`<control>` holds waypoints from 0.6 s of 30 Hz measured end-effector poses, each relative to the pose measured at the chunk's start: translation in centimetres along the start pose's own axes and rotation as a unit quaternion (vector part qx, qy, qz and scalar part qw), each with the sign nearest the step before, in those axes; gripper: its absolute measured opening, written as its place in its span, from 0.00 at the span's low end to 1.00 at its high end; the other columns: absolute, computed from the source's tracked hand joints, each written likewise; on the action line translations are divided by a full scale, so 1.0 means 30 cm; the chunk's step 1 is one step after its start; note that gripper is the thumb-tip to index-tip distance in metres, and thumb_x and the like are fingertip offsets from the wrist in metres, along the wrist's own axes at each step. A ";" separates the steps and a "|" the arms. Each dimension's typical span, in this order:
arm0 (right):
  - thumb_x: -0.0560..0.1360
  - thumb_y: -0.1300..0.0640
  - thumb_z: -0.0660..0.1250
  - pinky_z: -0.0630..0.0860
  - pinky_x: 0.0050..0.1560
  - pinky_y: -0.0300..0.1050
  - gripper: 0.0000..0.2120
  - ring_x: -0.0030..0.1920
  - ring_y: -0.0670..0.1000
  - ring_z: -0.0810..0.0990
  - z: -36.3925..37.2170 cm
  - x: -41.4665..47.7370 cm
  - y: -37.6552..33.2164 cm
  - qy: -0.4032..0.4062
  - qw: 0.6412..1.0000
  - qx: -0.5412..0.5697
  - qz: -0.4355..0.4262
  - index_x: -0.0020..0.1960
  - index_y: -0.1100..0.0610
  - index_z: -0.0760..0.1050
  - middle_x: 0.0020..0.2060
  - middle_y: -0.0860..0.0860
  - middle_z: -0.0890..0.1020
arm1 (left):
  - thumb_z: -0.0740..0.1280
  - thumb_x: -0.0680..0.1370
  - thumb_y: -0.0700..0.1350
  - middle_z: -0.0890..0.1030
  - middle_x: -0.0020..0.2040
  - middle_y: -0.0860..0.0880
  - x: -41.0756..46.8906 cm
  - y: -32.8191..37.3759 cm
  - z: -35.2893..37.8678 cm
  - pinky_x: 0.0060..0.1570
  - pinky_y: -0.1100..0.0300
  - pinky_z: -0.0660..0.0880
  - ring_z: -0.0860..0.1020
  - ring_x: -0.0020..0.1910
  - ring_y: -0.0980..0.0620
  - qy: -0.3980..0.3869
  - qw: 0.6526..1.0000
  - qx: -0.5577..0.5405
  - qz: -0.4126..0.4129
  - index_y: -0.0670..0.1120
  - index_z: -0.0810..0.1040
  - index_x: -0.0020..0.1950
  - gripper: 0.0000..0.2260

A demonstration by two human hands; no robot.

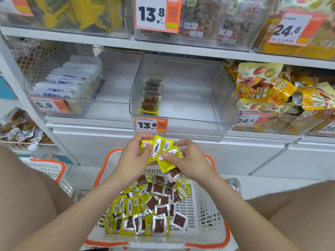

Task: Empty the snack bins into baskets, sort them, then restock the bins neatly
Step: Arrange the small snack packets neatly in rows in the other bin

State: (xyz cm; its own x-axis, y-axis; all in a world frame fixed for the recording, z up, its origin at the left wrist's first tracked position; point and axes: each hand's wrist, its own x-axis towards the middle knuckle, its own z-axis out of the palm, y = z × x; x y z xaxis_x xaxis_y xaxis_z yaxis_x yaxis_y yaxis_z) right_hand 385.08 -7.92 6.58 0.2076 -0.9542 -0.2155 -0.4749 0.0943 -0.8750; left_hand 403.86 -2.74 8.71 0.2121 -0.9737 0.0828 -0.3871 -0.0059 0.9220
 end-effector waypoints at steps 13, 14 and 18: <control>0.65 0.29 0.76 0.61 0.31 0.42 0.29 0.31 0.47 0.67 -0.037 -0.029 -0.115 0.099 0.980 -0.106 -0.138 0.35 0.53 0.70 0.27 0.46 0.67 | 0.69 0.83 0.53 0.83 0.60 0.56 0.049 0.045 -0.062 0.54 0.54 0.76 0.81 0.55 0.56 -0.153 0.987 -0.041 0.043 0.59 0.80 0.66 0.12; 0.65 0.29 0.76 0.61 0.31 0.41 0.30 0.31 0.47 0.66 -0.039 -0.025 -0.114 0.118 0.979 -0.107 -0.126 0.35 0.53 0.69 0.28 0.45 0.67 | 0.73 0.80 0.53 0.82 0.63 0.56 0.045 0.047 -0.058 0.58 0.51 0.77 0.81 0.60 0.54 -0.160 0.984 -0.066 0.030 0.59 0.79 0.68 0.16; 0.56 0.26 0.80 0.81 0.43 0.47 0.33 0.44 0.50 0.85 -0.046 -0.021 -0.111 0.051 0.998 0.030 -0.017 0.46 0.50 0.76 0.39 0.47 0.85 | 0.76 0.77 0.37 0.85 0.59 0.52 0.042 0.059 -0.054 0.53 0.50 0.83 0.84 0.58 0.44 -0.157 0.971 -0.181 -0.013 0.53 0.81 0.68 0.21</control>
State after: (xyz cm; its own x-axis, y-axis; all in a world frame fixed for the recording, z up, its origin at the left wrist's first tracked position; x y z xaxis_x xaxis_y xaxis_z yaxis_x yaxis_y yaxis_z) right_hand 385.35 -8.02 10.22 0.1337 -0.9807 -0.1427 -0.4156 0.0753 -0.9064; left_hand 404.89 -3.61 11.04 -0.0879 -0.9961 -0.0102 -0.0329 -0.0073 0.9994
